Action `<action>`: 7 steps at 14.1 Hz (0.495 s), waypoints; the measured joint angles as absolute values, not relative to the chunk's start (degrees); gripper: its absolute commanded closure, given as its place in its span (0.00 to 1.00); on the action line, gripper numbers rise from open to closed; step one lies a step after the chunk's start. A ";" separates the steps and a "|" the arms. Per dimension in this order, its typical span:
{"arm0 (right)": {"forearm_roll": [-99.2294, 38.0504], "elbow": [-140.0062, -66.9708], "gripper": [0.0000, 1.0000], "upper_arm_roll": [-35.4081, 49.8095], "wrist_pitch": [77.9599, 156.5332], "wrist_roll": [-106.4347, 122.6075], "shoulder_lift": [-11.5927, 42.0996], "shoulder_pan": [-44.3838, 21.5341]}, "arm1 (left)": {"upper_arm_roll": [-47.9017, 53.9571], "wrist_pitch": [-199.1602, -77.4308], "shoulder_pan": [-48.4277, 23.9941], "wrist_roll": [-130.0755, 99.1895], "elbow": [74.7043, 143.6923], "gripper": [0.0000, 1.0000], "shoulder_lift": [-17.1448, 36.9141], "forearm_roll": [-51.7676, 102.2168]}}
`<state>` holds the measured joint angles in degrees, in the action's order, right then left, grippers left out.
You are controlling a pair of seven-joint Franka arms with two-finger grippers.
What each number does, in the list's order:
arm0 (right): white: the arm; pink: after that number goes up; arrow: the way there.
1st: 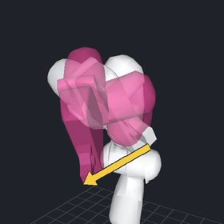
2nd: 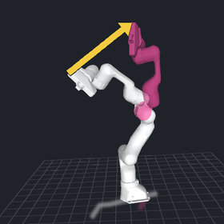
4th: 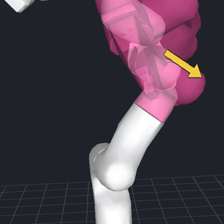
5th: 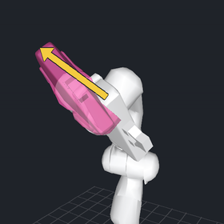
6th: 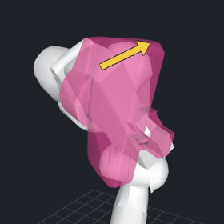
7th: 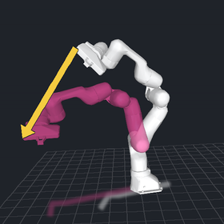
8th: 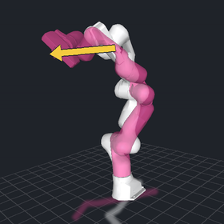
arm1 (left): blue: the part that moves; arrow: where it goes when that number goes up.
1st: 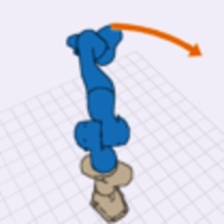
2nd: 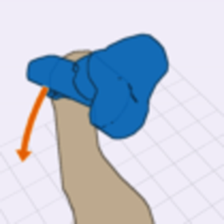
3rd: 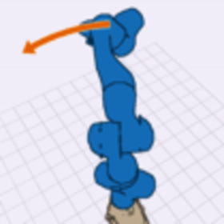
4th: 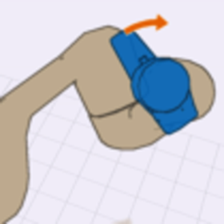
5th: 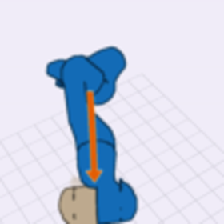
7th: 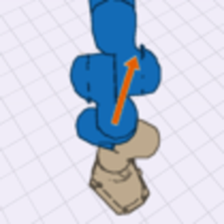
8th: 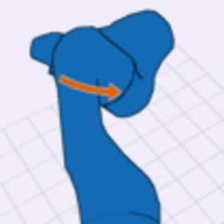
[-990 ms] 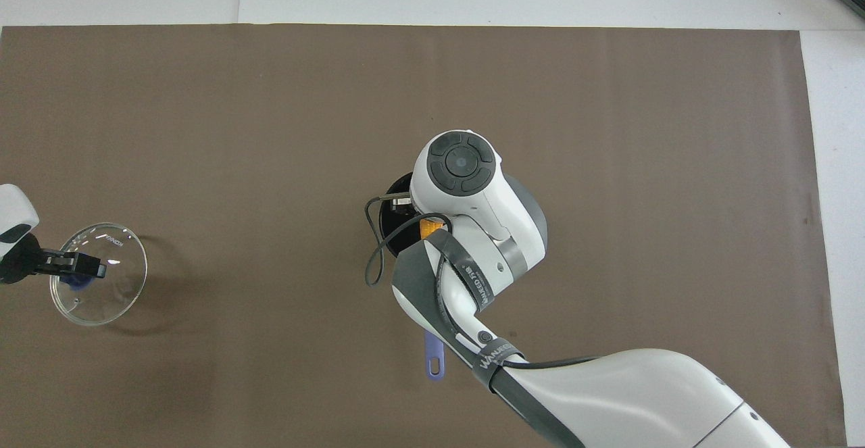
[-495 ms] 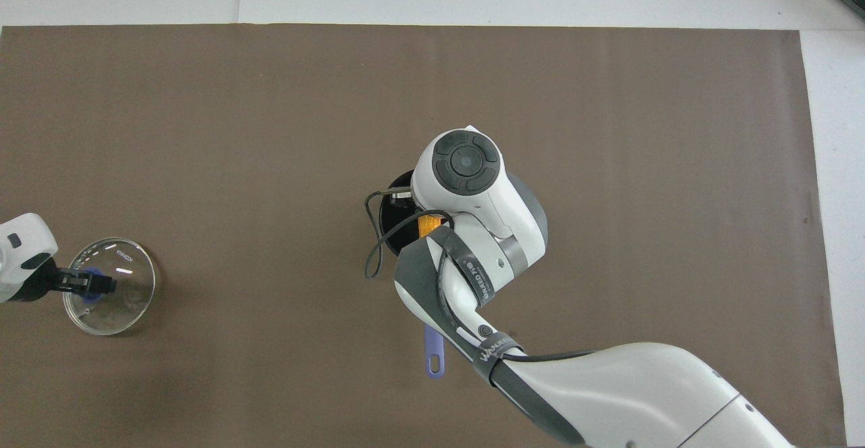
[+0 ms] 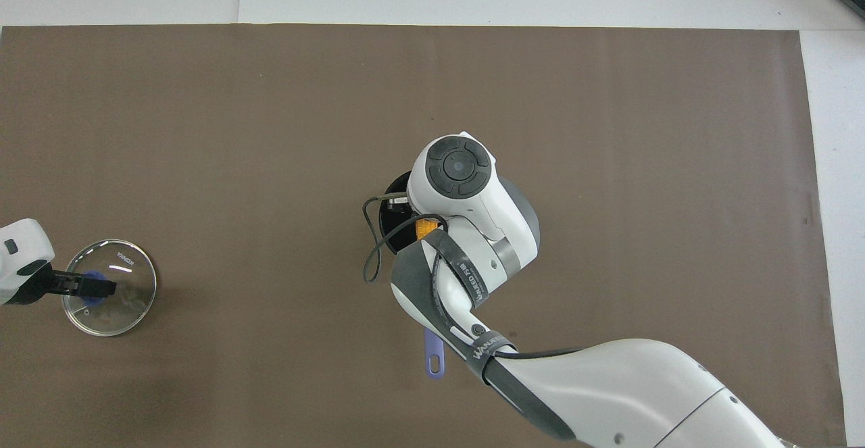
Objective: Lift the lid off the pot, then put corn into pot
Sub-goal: 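Lower the lid onto the table with the left gripper, lower corn into pot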
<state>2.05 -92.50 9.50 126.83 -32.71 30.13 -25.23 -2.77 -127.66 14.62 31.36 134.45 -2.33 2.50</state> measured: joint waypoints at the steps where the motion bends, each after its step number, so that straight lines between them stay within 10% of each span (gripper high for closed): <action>1: 2.05 -92.62 0.00 9.48 126.83 -32.70 30.16 -25.20 | -2.65 -127.35 14.61 31.36 133.45 0.00 -2.36 2.50; 7: 2.05 -91.69 0.00 8.99 125.60 -32.71 27.80 -24.93 | -1.59 -119.43 11.15 25.80 123.14 0.00 -2.45 2.50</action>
<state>2.05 -91.69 8.99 125.60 -32.71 27.80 -24.93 -1.59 -119.43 11.15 25.80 123.14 -2.45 2.50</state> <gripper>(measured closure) 0.000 0.000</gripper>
